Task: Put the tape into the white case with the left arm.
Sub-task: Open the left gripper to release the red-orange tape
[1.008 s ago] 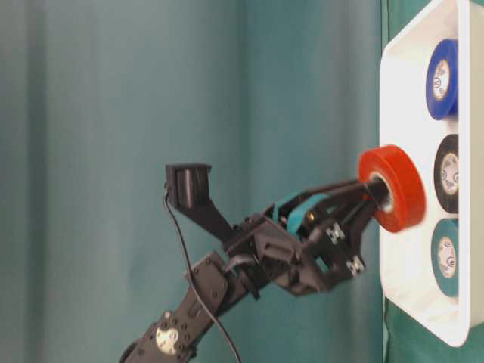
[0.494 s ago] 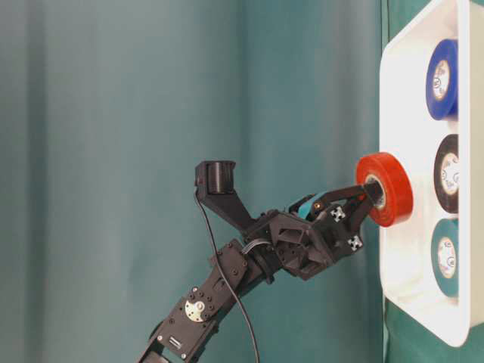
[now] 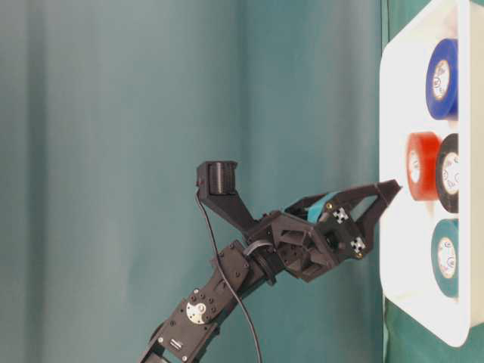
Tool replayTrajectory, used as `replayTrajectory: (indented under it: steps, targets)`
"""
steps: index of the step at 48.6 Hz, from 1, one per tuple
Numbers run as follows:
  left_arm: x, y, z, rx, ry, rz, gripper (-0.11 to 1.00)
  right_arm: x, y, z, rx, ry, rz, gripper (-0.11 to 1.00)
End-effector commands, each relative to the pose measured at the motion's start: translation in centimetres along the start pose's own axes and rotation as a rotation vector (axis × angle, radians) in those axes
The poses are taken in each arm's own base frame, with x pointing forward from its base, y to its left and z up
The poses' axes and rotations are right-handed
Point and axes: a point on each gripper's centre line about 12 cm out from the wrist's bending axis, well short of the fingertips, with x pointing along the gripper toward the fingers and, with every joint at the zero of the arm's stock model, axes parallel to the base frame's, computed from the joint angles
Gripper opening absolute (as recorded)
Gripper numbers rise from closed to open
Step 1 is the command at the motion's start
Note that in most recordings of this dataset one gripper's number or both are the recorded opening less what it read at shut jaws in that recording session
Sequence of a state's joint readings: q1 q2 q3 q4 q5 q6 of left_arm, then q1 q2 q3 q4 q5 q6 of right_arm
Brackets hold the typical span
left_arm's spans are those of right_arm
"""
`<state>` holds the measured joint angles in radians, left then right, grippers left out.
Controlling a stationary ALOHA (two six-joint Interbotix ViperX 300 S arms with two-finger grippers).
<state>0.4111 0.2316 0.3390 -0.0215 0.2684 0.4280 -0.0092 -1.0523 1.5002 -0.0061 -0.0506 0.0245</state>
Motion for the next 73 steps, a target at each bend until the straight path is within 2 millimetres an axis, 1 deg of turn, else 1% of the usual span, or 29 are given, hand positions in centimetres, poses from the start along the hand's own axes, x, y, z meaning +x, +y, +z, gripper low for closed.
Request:
replayTrajectory:
  steps: [1,11,22,27,35,41,53,62,73]
  targets:
    - [-2.2,0.6,1.3,-0.006,-0.054,0.023,0.96,0.1,0.0,0.5,0.002,-0.017,0.0,-0.09]
    - [-5.6,-1.1,0.6,0.011,-0.074,0.01,0.96,0.1,0.0,0.5,0.002,-0.017,0.0,-0.09]
    - [-9.2,-4.2,-0.9,0.049,-0.097,-0.029,0.96,0.0,0.0,0.5,0.002,-0.017,0.0,-0.09]
    - [-10.7,-5.6,-1.5,0.036,-0.113,-0.049,0.96,0.0,0.0,0.5,0.002,-0.018,0.0,-0.09]
    - [-12.9,-7.7,-2.8,0.001,-0.131,-0.085,0.96,0.0,0.0,0.6,0.002,-0.02,0.0,-0.09]
    - [-14.6,-9.3,-4.3,0.004,-0.143,-0.114,0.95,0.0,0.0,0.6,0.002,-0.021,0.0,-0.09]
    - [-17.4,-12.0,-6.7,0.046,-0.183,-0.17,0.96,0.0,0.0,0.6,0.002,-0.021,0.0,-0.09]
    - [-19.1,-13.1,-8.4,0.031,-0.2,-0.203,0.96,0.0,0.0,0.6,0.002,-0.021,0.0,-0.09]
    - [-20.8,-14.2,-11.1,0.061,-0.187,-0.243,0.96,0.0,0.0,0.6,0.002,-0.021,0.0,-0.09]
